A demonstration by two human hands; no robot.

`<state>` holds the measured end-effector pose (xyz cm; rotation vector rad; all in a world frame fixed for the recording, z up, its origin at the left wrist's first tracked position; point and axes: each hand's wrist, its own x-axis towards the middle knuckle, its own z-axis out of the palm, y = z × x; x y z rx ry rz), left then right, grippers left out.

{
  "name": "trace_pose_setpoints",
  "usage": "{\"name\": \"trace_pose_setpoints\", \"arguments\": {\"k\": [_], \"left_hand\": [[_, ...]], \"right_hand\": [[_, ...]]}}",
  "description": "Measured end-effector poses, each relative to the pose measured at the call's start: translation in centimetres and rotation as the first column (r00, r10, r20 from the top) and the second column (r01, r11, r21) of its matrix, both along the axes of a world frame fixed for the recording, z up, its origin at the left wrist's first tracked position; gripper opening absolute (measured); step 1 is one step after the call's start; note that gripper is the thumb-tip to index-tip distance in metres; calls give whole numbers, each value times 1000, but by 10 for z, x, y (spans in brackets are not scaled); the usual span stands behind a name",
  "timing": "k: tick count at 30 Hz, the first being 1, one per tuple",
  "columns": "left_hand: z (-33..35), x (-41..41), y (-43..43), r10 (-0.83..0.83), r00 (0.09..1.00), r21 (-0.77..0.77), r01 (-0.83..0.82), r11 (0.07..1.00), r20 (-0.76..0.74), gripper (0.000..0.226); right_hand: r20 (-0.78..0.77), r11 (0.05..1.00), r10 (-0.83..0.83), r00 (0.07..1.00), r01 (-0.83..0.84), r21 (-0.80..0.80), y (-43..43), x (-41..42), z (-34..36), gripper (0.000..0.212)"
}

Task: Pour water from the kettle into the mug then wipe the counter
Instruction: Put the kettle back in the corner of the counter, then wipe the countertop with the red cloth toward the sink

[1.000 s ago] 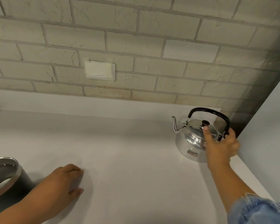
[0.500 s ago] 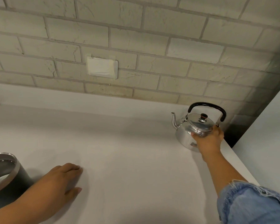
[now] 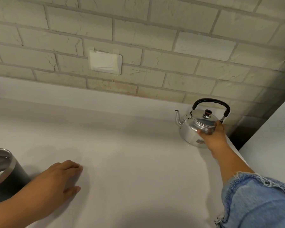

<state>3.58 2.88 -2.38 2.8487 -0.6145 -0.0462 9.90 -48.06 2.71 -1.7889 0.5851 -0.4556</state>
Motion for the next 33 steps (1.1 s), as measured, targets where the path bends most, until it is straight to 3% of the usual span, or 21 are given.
{"name": "trace_pose_setpoints", "arguments": {"k": [6, 9, 12, 17, 20, 23, 28, 33], "left_hand": [[14, -7, -5, -3, 1000, 25, 3, 1000, -7, 62], [19, -11, -10, -1, 1000, 30, 1, 1000, -15, 65], [26, -18, -15, -9, 999, -10, 9, 1000, -41, 65], [55, -42, -23, -31, 999, -124, 32, 992, 8, 53], [81, -63, -19, -55, 995, -236, 72, 969, 78, 43], [112, -83, -3, -50, 987, -335, 100, 937, 154, 40], [152, -94, 65, 150, 945, -490, 13, 871, 291, 33], [146, -75, 164, 422, 884, -656, -198, 728, 201, 22]], "right_hand": [[-84, 993, 51, 995, -42, 107, 1, -6, 19, 96], [-3, 997, -35, 999, 35, 67, 19, -18, 26, 100], [125, 994, -99, 987, 105, -42, 62, -34, 30, 74], [166, 976, 93, 982, -122, 178, 142, -75, 41, 20], [173, 941, 249, 953, -281, 190, 182, -100, 54, 17], [137, 917, 374, 917, -388, 95, 218, -122, 68, 13], [-58, 849, 506, 860, -509, -142, 263, -150, 81, 6], [-171, 834, 475, 863, -504, -226, 310, -165, 80, 6]]}}
